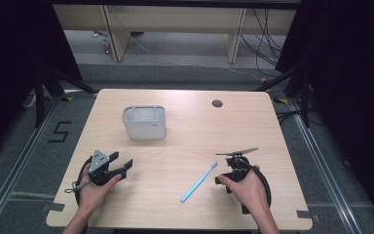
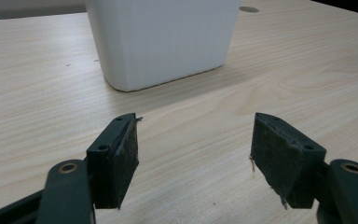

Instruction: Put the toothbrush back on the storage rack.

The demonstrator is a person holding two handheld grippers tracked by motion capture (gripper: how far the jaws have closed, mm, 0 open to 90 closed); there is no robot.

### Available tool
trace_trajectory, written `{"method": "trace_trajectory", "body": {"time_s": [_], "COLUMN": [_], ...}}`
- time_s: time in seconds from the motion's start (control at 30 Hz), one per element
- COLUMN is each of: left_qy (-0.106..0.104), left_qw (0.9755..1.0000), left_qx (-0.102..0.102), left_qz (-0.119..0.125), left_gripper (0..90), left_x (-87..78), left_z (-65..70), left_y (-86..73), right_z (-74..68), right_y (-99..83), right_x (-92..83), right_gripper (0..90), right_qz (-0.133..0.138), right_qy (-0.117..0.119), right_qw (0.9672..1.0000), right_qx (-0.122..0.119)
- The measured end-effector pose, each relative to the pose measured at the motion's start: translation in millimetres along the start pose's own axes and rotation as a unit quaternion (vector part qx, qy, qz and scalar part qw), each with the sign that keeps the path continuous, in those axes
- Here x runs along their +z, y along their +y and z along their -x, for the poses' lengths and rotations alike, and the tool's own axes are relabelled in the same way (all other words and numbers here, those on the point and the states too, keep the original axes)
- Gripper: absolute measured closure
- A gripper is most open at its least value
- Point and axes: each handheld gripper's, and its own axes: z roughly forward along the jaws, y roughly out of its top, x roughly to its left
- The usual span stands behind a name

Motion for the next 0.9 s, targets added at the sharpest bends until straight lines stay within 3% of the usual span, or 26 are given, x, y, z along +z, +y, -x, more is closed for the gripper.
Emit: {"method": "trace_trajectory", "body": {"time_s": [0.03,0.07,0.1,0.23,0.37,0.67,0.7,0.77,0.8,0.87,0.9], "left_qy": [0.0,-0.001,-0.001,-0.001,-0.002,0.001,-0.003,-0.003,-0.002,0.0,0.0], "left_qw": [1.0,1.0,1.0,1.0,1.0,1.0,1.0,1.0,1.0,1.0,1.0], "left_qx": [0.0,-0.003,-0.003,-0.003,-0.003,-0.003,-0.005,-0.005,-0.004,-0.003,-0.001], "left_qz": [0.0,0.001,0.0,-0.001,-0.002,-0.008,-0.005,-0.004,-0.005,-0.009,-0.009], "left_gripper": [31.3,31.3,31.3,31.3,31.3,31.3,31.3,31.3,31.3,31.3,31.3], "left_x": [0.0,-0.1,-0.1,-0.2,-0.3,-0.7,0.0,0.0,-0.1,-0.8,-0.6], "left_z": [0.0,-0.2,-0.5,-0.7,-0.8,-0.4,-0.8,-0.8,-0.6,-0.4,-0.4], "left_y": [0.0,0.0,0.0,0.1,0.1,0.4,0.1,0.1,0.1,0.5,0.4], "right_z": [-8.4,-4.9,-10.0,-17.1,-27.0,-43.3,-50.3,-51.0,-50.5,-49.9,-57.4], "right_y": [2.4,6.0,8.6,15.1,24.7,36.4,39.8,40.1,39.5,40.7,42.9], "right_x": [0.8,3.2,3.5,8.7,21.4,31.8,32.4,36.7,39.8,39.0,39.9], "right_gripper": [49.7,48.6,48.6,46.6,46.1,46.5,46.7,47.0,47.2,47.4,47.8], "right_qz": [-0.018,-0.027,-0.058,-0.082,-0.115,-0.131,-0.15,-0.133,-0.114,-0.127,-0.138], "right_qy": [0.0,0.008,0.004,0.007,0.014,0.007,-0.008,-0.02,-0.024,-0.019,-0.03], "right_qw": [0.999,0.9996,0.9977,0.9956,0.9913,0.9868,0.9801,0.984,0.9879,0.9876,0.9804], "right_qx": [0.041,0.007,0.033,0.043,0.062,0.096,0.129,0.117,0.103,0.09,0.138]}}
